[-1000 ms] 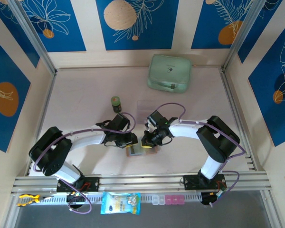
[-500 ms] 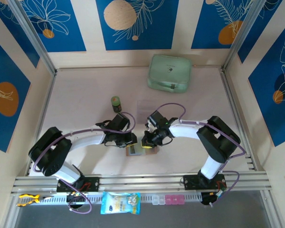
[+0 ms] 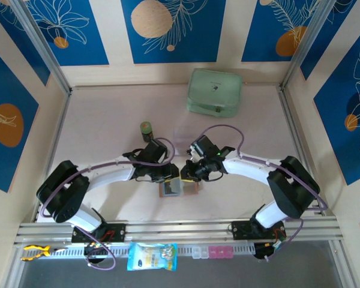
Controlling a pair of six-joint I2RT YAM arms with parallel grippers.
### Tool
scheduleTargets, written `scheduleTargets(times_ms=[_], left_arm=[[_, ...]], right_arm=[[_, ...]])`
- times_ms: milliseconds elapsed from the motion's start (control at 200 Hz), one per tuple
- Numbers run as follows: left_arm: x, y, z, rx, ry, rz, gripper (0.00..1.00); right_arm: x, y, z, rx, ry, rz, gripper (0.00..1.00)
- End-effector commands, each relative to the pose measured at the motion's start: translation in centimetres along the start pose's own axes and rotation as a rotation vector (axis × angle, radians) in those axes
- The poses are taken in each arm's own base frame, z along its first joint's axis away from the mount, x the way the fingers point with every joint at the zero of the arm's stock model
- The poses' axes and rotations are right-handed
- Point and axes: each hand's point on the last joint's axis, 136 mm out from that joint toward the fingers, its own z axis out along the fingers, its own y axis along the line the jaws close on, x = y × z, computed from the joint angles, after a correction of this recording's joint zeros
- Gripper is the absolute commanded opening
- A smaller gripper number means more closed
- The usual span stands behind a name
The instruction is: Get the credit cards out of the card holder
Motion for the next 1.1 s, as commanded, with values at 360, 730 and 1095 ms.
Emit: scheduleTargets(times_ms=[360,730,1095], left_arm=[[0.3,-3.8,2.2,0.026,0.061,0.047,0.47],[0.3,-4.9,4.4,0.013,0.092,0.062,0.47],[0.4,-4.6,3.2,0.016,0.076,0.068,0.47]], right_arm=[[-0.1,-3.2,-4.7,0.017,-0.096,0.072,0.16],[0.1,-4.8,-6.2,-0.006,-0.119,0.111,0.17],[-0.2,-3.3,-5.8,-0.042,-0.116,0.098,0.17]])
